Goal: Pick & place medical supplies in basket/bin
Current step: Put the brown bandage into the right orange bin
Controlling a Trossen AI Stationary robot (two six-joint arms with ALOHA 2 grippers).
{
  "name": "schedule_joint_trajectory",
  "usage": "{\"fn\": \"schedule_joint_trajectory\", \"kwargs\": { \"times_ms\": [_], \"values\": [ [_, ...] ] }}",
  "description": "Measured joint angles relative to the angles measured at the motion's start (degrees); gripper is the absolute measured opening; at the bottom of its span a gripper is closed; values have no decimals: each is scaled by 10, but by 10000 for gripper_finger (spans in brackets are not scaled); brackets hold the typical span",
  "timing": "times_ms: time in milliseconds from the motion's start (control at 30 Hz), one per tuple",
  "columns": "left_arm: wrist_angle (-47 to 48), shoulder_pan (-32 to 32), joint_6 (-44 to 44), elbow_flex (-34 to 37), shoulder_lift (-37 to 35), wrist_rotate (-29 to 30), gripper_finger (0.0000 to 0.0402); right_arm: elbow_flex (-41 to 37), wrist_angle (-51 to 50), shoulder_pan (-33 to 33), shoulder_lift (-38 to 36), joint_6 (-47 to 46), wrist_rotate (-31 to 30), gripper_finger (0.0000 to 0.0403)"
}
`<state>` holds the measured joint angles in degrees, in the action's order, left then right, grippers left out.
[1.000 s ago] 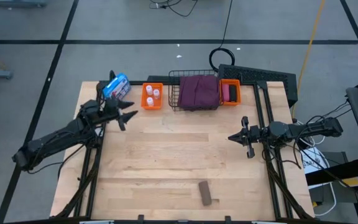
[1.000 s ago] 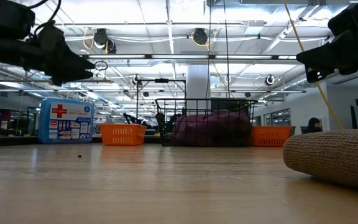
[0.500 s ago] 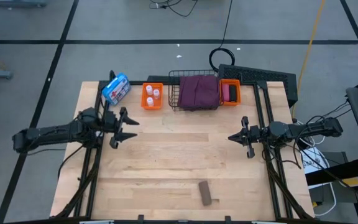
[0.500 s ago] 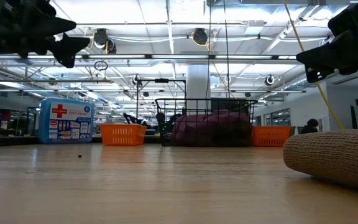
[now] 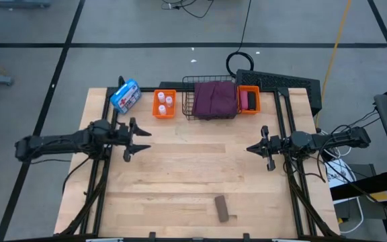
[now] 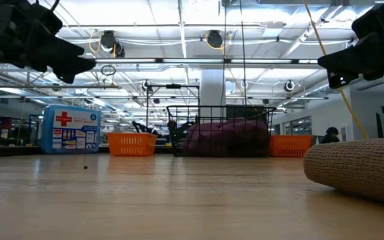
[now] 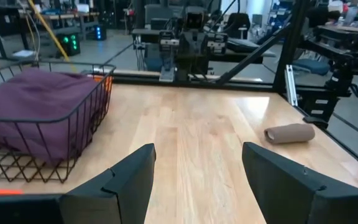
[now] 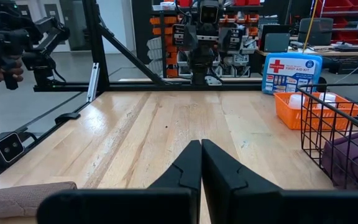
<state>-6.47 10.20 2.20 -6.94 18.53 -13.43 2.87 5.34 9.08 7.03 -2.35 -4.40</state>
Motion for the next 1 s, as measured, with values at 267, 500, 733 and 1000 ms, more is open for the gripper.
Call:
{"fn": "schedule_joint_trajectory", "kwargs": {
  "times_ms": [267, 500, 733, 1000],
  "values": [
    [73, 0, -1, 1, -81, 9, 251, 0, 0, 0, 0, 0, 0, 0],
    [132, 0, -2, 1, -148, 21, 251, 0, 0, 0, 0, 0, 0, 0],
    [190, 0, 9, 1, -164, 31, 251, 0, 0, 0, 0, 0, 0, 0],
    [200, 0, 13, 1, -163, 51, 251, 0, 0, 0, 0, 0, 0, 0]
  ]
}}
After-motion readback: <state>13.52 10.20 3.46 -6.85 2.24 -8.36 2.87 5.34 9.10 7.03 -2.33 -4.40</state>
